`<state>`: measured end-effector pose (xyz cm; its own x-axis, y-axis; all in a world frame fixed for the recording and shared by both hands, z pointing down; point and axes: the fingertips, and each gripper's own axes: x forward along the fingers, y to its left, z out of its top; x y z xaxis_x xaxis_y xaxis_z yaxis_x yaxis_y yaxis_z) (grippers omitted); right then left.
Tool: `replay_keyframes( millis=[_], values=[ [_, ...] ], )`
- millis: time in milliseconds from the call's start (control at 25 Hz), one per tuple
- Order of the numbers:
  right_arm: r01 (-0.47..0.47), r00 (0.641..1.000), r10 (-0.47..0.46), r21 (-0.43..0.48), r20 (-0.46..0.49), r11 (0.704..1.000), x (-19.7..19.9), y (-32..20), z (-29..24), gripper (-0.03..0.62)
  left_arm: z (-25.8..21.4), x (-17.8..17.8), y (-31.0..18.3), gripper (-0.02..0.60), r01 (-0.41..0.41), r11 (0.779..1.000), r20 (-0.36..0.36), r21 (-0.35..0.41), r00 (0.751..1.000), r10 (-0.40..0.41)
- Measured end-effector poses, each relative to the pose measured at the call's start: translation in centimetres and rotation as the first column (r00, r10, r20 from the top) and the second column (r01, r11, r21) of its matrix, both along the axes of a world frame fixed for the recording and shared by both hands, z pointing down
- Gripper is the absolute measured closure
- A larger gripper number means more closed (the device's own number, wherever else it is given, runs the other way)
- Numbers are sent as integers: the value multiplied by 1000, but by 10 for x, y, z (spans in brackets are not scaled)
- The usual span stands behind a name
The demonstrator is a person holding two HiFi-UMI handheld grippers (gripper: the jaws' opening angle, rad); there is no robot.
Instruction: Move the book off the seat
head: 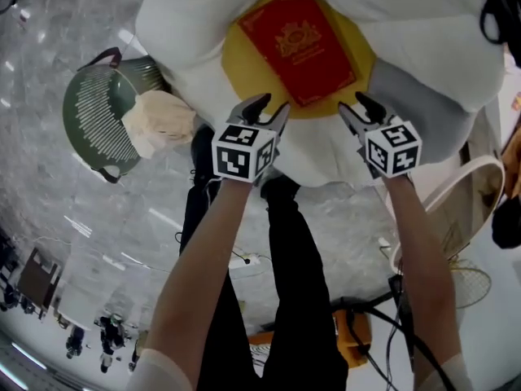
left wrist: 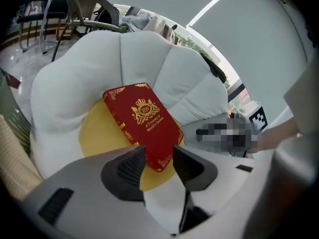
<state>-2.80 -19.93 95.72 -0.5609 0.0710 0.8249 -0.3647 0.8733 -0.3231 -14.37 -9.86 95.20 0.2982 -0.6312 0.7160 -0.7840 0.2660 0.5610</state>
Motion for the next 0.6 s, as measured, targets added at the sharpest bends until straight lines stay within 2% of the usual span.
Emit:
replay_keyframes(
  millis=[240,440,600],
  values=[
    [44,999,-44,6,-28,999,-10,-24,38,364,41,-1,-12,403,44,998,-41,-41,998,-45],
    [40,999,-40,-3,-23,999,-20,-38,56,337,68,-4,-19,362,89,993,-75,-78,993,-95],
    [35,999,-37,-48,-28,998,-26,-45,74,294,87,4,-29,319,78,993,-114,-86,990,-87]
  ],
)
